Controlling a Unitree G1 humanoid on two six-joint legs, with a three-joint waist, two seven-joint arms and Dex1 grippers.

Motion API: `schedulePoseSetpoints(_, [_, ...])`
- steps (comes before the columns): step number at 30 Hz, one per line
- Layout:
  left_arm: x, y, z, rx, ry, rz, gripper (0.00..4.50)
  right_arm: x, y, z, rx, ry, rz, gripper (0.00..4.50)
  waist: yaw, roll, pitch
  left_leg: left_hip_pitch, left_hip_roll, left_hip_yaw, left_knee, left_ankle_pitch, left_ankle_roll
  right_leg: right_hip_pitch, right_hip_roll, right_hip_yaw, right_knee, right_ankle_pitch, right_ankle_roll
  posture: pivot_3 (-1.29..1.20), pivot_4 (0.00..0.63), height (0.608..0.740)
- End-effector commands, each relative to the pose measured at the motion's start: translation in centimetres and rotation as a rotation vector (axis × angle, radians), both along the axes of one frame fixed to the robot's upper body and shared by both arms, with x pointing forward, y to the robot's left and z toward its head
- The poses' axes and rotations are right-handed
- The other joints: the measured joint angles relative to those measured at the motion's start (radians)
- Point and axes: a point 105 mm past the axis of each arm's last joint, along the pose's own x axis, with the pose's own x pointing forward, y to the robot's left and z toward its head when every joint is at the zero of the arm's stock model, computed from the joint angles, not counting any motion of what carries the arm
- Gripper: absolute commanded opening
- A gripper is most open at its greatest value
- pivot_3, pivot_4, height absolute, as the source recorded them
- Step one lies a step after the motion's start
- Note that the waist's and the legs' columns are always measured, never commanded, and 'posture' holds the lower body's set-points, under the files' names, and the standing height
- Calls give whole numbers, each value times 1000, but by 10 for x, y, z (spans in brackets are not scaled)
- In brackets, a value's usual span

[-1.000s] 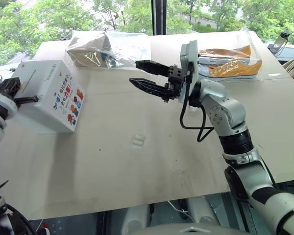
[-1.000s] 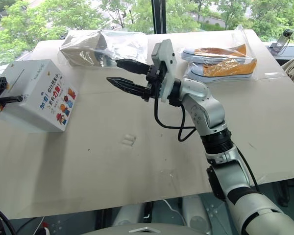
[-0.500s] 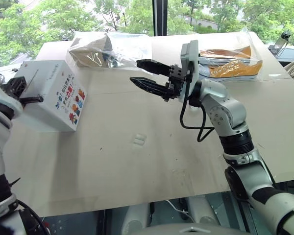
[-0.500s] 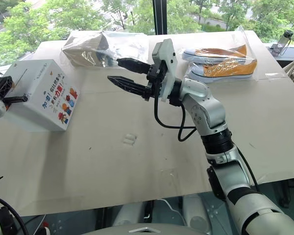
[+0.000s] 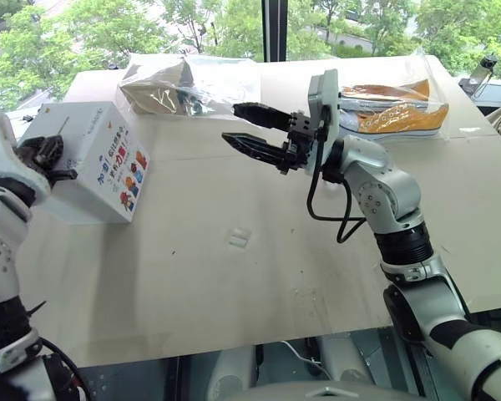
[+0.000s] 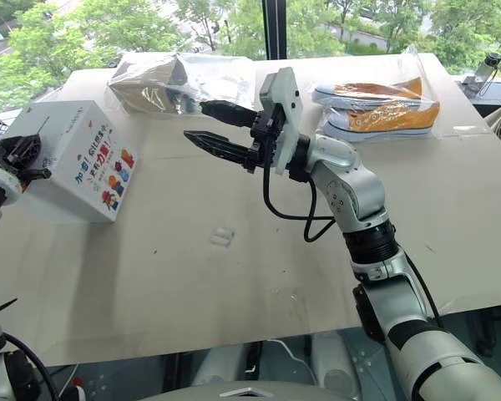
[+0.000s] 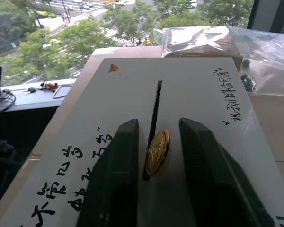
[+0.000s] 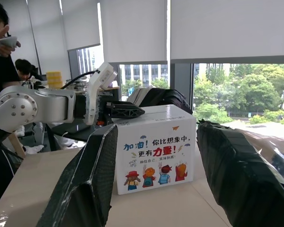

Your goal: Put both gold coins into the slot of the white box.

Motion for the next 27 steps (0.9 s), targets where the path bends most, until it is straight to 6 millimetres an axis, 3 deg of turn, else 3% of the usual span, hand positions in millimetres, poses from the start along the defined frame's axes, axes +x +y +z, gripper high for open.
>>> schedulePoseSetpoints(1, [-5,-2,30,91,-138,5,2620,-7,-4,14,44,-48,9,2858,0,0,0,0,0,0,0,0,0,0,0,0,0,0,0,0,150,740])
schedulePoseSetpoints(5, [-12,-29,60,63,-325,-144,2620,-6,-6,13,38,-46,4,2858,1,0,0,-1,0,0,0,0,-1,0,0,0,0,0,0,0,150,740])
schedulePoseSetpoints(8, [-21,-57,61,48,-366,-297,2620,-5,-9,10,28,-44,-5,2858,0,-1,0,-1,0,0,1,1,-1,0,-1,0,-1,0,0,0,150,740])
schedulePoseSetpoints(10, [-25,-65,55,53,-361,-339,2620,-3,-12,8,24,-40,-16,2858,-7,0,0,-1,0,1,1,1,-1,0,-1,1,-1,0,0,0,150,740])
schedulePoseSetpoints(17, [-26,-55,29,17,-261,-292,2620,-2,-13,5,24,-32,-25,2858,-6,0,0,0,1,1,1,-1,3,0,2,1,1,0,0,0,150,740])
schedulePoseSetpoints(27, [-21,-23,11,-75,-177,-171,2620,-2,-12,8,33,-42,-22,2858,-5,-1,0,0,1,1,2,-1,2,0,1,1,1,0,0,0,150,740])
